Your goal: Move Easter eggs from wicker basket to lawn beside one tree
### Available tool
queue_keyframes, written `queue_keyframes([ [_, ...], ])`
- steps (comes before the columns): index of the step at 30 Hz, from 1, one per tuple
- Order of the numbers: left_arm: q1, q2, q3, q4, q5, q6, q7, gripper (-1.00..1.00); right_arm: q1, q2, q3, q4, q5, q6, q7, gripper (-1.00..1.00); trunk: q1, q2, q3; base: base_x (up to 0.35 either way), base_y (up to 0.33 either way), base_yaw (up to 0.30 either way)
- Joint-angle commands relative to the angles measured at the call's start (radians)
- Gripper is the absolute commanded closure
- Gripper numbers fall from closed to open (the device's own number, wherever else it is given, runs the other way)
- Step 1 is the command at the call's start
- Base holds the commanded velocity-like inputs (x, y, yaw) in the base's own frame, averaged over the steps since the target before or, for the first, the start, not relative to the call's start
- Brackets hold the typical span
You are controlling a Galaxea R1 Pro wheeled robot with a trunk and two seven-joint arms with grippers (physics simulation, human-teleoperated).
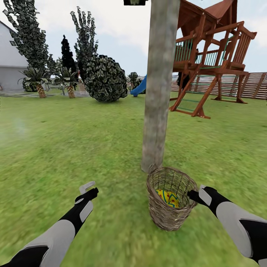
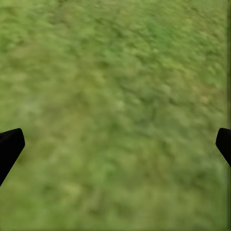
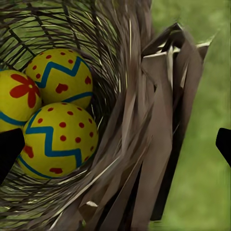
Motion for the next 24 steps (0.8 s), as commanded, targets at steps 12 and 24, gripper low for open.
queue_keyframes([
  [12,0.0,-0.001,0.003,0.0,0.009,-0.005,0.0,-1.0,0.0,0.0,-0.007,-0.002,-0.001,0.005,-0.005,-1.0,-0.046,0.084,0.037,0.0,0.0,0.0],
  [24,0.0,-0.001,0.003,0.0,0.008,-0.005,0.0,-1.0,0.0,-0.001,-0.007,-0.002,0.0,0.0,-0.004,-1.0,-0.092,0.168,0.074,0.0,0.0,0.0],
])
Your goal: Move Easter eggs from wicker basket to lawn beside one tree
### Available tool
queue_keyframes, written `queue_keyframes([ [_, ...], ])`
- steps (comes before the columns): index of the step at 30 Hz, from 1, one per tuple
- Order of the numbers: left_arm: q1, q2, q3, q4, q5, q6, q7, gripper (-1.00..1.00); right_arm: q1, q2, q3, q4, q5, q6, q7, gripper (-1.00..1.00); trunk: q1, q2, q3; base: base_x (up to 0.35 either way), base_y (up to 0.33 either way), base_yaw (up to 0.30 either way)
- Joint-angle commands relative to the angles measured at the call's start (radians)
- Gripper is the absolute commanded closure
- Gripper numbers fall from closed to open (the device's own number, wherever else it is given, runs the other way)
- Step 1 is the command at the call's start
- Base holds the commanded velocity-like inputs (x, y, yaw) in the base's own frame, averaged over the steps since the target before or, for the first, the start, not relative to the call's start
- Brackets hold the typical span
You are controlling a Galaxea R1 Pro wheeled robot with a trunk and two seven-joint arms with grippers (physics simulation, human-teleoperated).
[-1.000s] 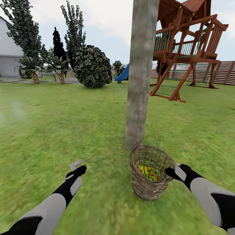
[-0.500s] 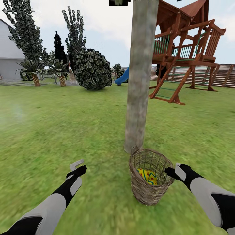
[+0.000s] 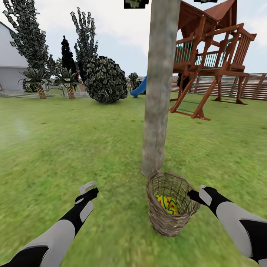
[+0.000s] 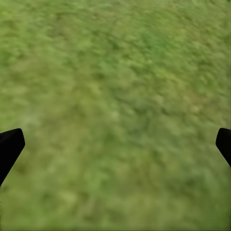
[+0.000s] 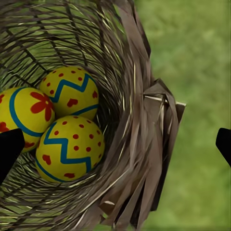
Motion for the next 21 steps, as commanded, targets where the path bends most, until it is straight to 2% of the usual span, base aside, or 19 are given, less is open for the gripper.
queue_keyframes([
  [1,0.0,-0.001,0.003,0.0,0.009,-0.005,0.0,-1.0,0.0,0.0,-0.007,-0.002,-0.001,0.005,-0.004,-1.0,-0.004,0.007,0.002,0.0,0.0,0.0],
  [7,0.0,-0.001,0.003,0.0,0.009,-0.005,0.0,-1.0,0.0,0.0,-0.006,-0.003,-0.001,0.0,-0.004,-1.0,-0.027,0.049,0.021,0.0,0.0,0.0],
  [8,0.0,-0.001,0.003,0.0,0.009,-0.005,-0.001,-1.0,0.0,0.003,0.001,-0.012,0.003,-0.049,-0.006,-1.0,-0.031,0.056,0.024,0.0,0.0,0.0],
  [11,-0.001,-0.002,0.002,0.001,0.009,-0.005,0.0,-1.0,0.0,0.011,0.002,-0.049,0.016,-0.097,-0.008,-1.0,-0.042,0.077,0.034,0.0,0.0,0.0],
  [16,0.0,-0.004,0.001,0.003,0.007,-0.008,0.0,-1.0,0.0,0.055,0.002,-0.07,0.113,-0.116,-0.011,-1.0,-0.046,0.084,0.037,0.0,0.0,0.0],
  [17,0.0,-0.004,0.001,0.003,0.007,-0.009,0.0,-1.0,0.0,0.077,0.004,-0.073,0.163,-0.117,-0.011,-1.0,-0.046,0.084,0.037,0.0,0.0,0.0],
  [21,-0.001,-0.004,0.001,0.003,0.005,-0.01,0.0,-1.0,0.0,0.122,0.006,-0.075,0.218,-0.103,-0.011,-1.0,-0.046,0.084,0.037,0.0,0.0,0.0],
])
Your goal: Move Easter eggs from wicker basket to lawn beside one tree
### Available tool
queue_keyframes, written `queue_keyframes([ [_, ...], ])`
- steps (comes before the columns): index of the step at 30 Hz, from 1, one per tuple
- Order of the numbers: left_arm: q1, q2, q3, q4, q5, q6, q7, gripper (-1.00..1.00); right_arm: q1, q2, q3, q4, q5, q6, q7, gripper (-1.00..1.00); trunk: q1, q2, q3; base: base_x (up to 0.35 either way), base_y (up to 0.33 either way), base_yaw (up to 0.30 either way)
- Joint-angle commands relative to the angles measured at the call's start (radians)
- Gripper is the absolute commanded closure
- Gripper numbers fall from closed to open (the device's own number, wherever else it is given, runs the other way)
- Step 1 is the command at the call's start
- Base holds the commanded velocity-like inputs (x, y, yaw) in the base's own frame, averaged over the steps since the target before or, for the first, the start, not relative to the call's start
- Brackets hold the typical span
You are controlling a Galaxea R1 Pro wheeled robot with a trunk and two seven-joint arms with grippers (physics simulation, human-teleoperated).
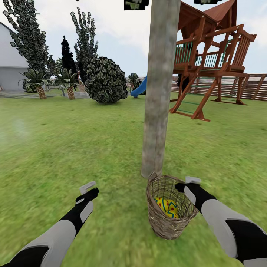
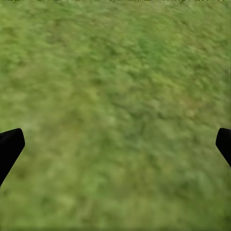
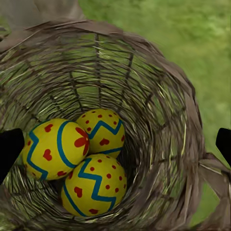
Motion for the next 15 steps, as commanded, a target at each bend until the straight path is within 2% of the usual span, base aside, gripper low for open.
queue_keyframes([
  [1,-0.001,-0.001,0.003,0.0,0.009,-0.006,0.0,-1.0,-0.001,0.007,-0.001,-0.004,-0.005,0.018,-0.004,-1.0,0.0,0.0,-0.001,0.0,0.0,0.0],
  [4,0.0,-0.002,0.001,-0.003,0.008,-0.036,0.0,-1.0,-0.002,0.014,-0.003,-0.048,0.0,0.098,-0.004,-1.0,0.0,0.0,-0.001,0.0,0.0,0.0],
  [6,0.0,-0.008,0.0,-0.003,0.006,-0.094,0.0,-1.0,-0.003,0.015,-0.004,-0.09,-0.001,0.144,-0.004,-1.0,0.0,0.0,-0.001,0.0,0.0,0.0],
  [7,0.003,-0.02,-0.002,-0.003,-0.004,-0.146,0.0,-1.0,-0.003,0.016,-0.005,-0.121,-0.002,0.171,-0.004,-1.0,0.0,0.0,-0.001,0.0,0.0,0.0],
  [8,0.019,-0.043,-0.006,-0.003,-0.044,-0.208,0.0,-1.0,-0.003,0.016,-0.006,-0.157,-0.003,0.2,-0.005,-1.0,0.0,0.0,-0.001,0.0,0.0,0.0],
  [9,0.029,-0.055,-0.008,-0.004,-0.083,-0.234,0.0,-1.0,-0.003,0.016,-0.007,-0.172,-0.004,0.211,-0.005,-1.0,0.0,0.0,-0.001,0.0,0.0,0.0],
  [10,0.039,-0.068,-0.009,-0.004,-0.147,-0.259,0.0,-1.0,-0.003,0.016,-0.009,-0.184,-0.006,0.221,-0.004,-1.0,0.0,0.0,-0.001,0.0,0.0,0.0],
  [12,0.057,-0.088,-0.011,-0.005,-0.229,-0.286,0.0,-1.0,-0.003,0.017,-0.011,-0.192,-0.007,0.226,-0.001,-1.0,0.0,0.0,-0.001,0.0,0.0,0.0],
  [14,0.072,-0.097,-0.015,-0.005,-0.251,-0.305,0.0,-1.0,-0.003,0.018,-0.012,-0.19,-0.006,0.224,0.001,-1.0,0.0,0.0,-0.001,0.0,0.0,0.0],
  [15,0.081,-0.106,-0.034,-0.006,-0.273,-0.321,0.001,-1.0,-0.003,0.018,-0.012,-0.189,-0.005,0.222,0.002,-1.0,0.0,0.0,-0.001,0.0,0.0,0.0],
])
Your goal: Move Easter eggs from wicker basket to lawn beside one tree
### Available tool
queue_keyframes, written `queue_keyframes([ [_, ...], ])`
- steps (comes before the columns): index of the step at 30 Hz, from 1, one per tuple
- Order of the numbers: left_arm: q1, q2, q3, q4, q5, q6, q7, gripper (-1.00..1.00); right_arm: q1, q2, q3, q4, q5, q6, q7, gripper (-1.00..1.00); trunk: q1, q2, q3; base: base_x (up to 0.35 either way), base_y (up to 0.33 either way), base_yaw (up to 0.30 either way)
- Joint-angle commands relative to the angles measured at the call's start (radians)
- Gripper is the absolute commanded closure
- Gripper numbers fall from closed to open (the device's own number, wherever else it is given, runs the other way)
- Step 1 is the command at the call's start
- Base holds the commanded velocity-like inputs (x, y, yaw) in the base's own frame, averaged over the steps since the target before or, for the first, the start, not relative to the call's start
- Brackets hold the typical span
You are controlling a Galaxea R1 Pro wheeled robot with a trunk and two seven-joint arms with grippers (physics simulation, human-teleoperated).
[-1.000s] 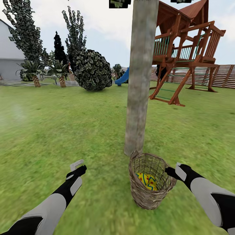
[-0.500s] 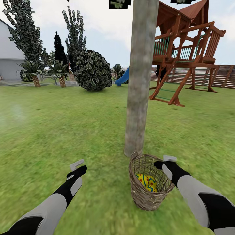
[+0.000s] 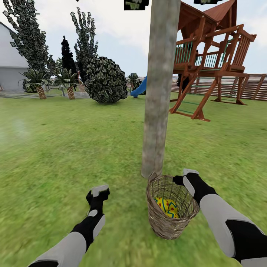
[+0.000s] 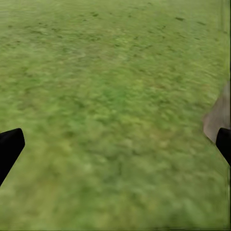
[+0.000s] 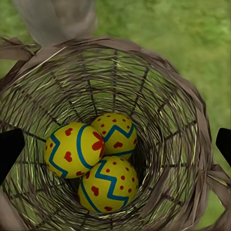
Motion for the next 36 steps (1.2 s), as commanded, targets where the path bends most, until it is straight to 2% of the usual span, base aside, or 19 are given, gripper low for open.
queue_keyframes([
  [1,0.002,-0.004,-0.005,0.001,-0.012,-0.01,-0.002,-1.0,0.0,0.0,0.0,-0.001,-0.01,0.003,-0.006,-1.0,0.0,0.0,-0.001,0.0,0.0,0.0],
  [3,0.004,-0.007,-0.014,0.001,-0.031,-0.013,0.0,-1.0,0.0,0.0,0.0,-0.001,-0.01,0.003,-0.006,-1.0,0.0,0.0,-0.001,0.0,0.0,0.0],
  [5,0.005,-0.01,-0.023,-0.007,-0.045,-0.005,0.046,-1.0,0.0,-0.001,0.0,-0.001,-0.01,0.001,-0.006,-1.0,0.0,0.0,-0.001,0.0,0.0,0.0],
  [6,0.006,-0.011,-0.027,-0.052,-0.048,0.065,0.11,-1.0,0.001,-0.001,0.0,-0.001,-0.01,0.001,-0.007,-1.0,0.0,0.0,-0.001,0.0,0.0,0.0],
  [7,0.006,-0.012,-0.027,-0.071,-0.047,0.103,0.12,-1.0,0.001,-0.001,0.0,-0.001,-0.01,0.001,-0.007,-1.0,0.0,0.0,-0.001,0.0,0.0,0.0],
  [9,0.006,-0.013,-0.027,-0.164,-0.04,0.314,0.143,-1.0,0.001,-0.001,0.0,-0.001,-0.011,0.003,-0.008,-1.0,0.0,0.0,-0.001,0.0,0.0,0.0],
  [10,0.006,-0.013,-0.026,-0.239,-0.015,0.486,0.148,-1.0,0.001,-0.001,0.0,-0.001,-0.011,0.003,-0.008,-1.0,0.0,0.0,-0.001,0.0,0.0,0.0],
  [12,0.007,-0.012,-0.025,-0.347,0.057,0.672,0.131,-1.0,0.001,-0.001,0.0,-0.001,-0.01,0.005,-0.009,-1.0,0.0,0.0,-0.001,0.0,0.0,0.0],
  [14,0.037,-0.011,-0.028,-0.48,0.123,0.804,0.108,-1.0,0.001,-0.001,0.0,-0.001,-0.01,0.006,-0.009,-1.0,0.0,0.0,-0.001,0.0,0.0,0.0],
  [15,0.053,-0.011,-0.03,-0.52,0.133,0.83,0.104,-1.0,0.001,-0.001,0.0,-0.001,-0.01,0.006,-0.009,-1.0,0.0,0.0,-0.001,0.0,0.0,0.0],
  [17,0.147,-0.01,-0.058,-0.712,0.157,0.9,0.096,-1.0,0.001,-0.001,0.0,-0.001,-0.009,0.007,-0.01,-1.0,0.0,0.0,-0.001,0.0,0.0,0.0],
  [20,0.338,0.0,-0.129,-0.983,0.169,0.94,0.093,-1.0,0.001,-0.001,0.0,0.0,-0.008,0.008,-0.01,-1.0,0.0,0.0,-0.001,0.0,0.0,0.0],
  [22,0.393,0.005,-0.142,-1.036,0.17,0.945,0.094,-1.0,0.001,0.0,0.0,0.001,-0.008,0.008,-0.01,-1.0,0.0,0.0,-0.001,0.0,0.0,0.0],
  [24,0.412,0.015,-0.146,-1.054,0.171,0.945,0.094,-1.0,0.001,0.0,0.0,0.007,-0.007,0.009,-0.01,-1.0,0.0,0.0,-0.001,0.0,0.0,0.0],
  [27,0.428,0.057,-0.15,-1.073,0.177,0.94,0.093,-1.0,0.001,0.001,0.002,0.029,-0.007,0.008,-0.011,-1.0,0.0,0.0,-0.001,0.0,0.0,0.0],
  [30,0.431,0.069,-0.15,-1.079,0.178,0.912,0.093,-1.0,0.001,0.002,0.004,0.047,-0.007,0.009,-0.011,-1.0,0.0,0.0,-0.001,0.0,0.0,0.0],
  [33,0.442,0.073,-0.15,-1.097,0.179,0.805,0.093,-1.0,0.001,0.003,0.007,0.076,-0.007,0.011,-0.011,-1.0,0.0,0.0,-0.001,0.0,0.0,0.0],
  [34,0.465,0.074,-0.151,-1.105,0.179,0.721,0.094,-1.0,0.001,0.003,0.008,0.092,-0.006,0.011,-0.011,-1.0,0.0,0.0,-0.001,0.0,0.0,0.0],
  [36,0.488,0.075,-0.151,-1.109,0.178,0.656,0.094,-1.0,0.001,0.003,0.008,0.103,-0.006,0.012,-0.011,-1.0,0.0,0.0,-0.001,0.0,0.0,0.0],
])
